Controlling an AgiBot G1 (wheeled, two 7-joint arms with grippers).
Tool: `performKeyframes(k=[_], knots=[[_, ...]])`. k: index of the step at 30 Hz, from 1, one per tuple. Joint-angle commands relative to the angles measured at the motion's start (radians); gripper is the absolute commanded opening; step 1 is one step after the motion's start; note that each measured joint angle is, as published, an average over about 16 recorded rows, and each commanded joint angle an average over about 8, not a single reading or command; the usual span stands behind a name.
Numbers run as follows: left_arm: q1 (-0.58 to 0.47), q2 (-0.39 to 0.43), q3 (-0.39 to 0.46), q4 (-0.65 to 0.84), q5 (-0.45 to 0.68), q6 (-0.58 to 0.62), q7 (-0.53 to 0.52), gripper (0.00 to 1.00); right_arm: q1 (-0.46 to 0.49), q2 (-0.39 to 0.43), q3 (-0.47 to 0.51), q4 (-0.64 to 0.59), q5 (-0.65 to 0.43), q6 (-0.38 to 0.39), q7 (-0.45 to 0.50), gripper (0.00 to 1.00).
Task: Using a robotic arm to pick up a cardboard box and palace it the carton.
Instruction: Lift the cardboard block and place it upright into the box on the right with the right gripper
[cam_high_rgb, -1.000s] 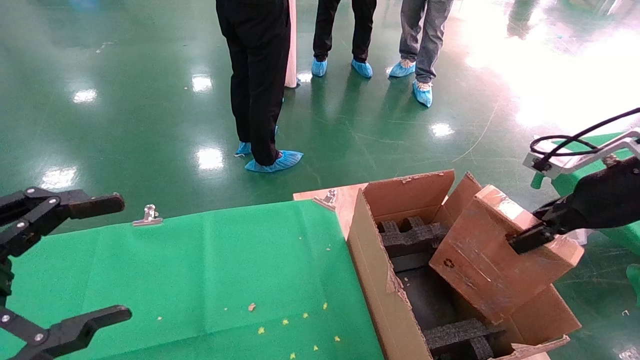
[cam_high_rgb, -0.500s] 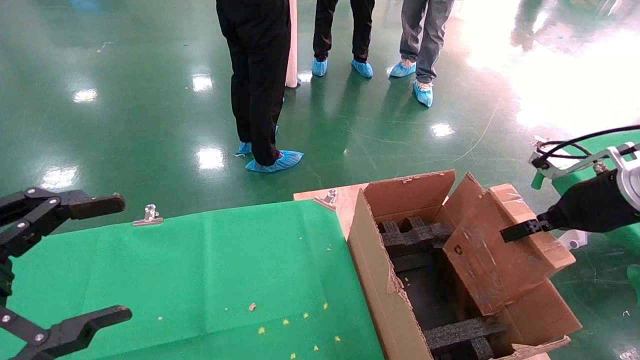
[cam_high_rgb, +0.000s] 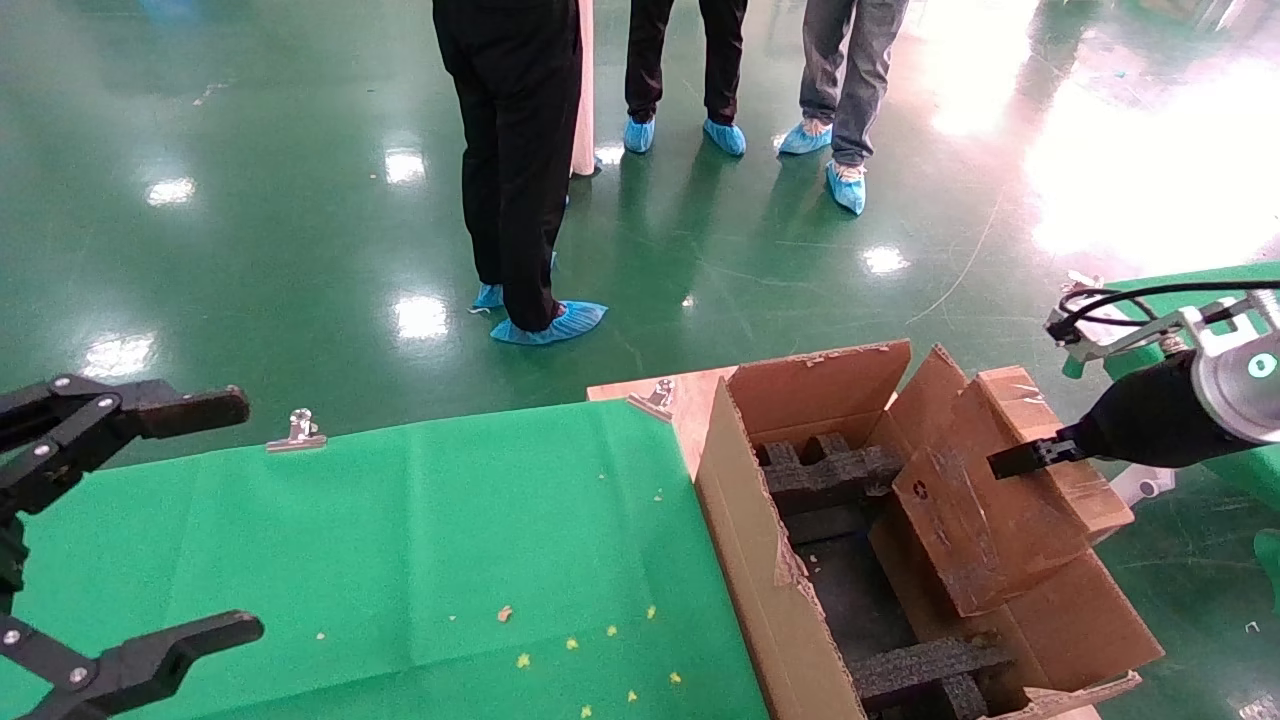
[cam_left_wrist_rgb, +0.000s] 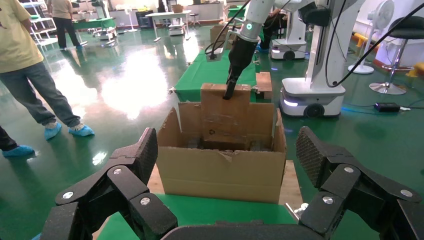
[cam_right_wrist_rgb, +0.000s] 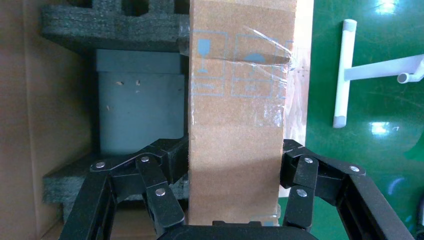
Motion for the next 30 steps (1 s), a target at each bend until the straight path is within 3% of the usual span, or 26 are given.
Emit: performKeyframes(k=[1, 16, 30], knots=[[0.000, 0.000, 0.000, 0.000, 0.000, 0.000, 0.000, 1.00, -0.007, -0.004, -0.007, 0.009, -0.015, 0.015, 0.022, 0.00], [0.000, 0.000, 0.000, 0.000, 0.000, 0.000, 0.000, 1.00, -0.105, -0.076, -0.042, 0.011, -0.087, 0.138, 0.143, 0.00], [0.000, 0.000, 0.001, 0.000, -0.001, 0.000, 0.000, 1.00, -0.218, -0.140, -0.048, -0.057, -0.064, 0.203, 0.158, 0.00]])
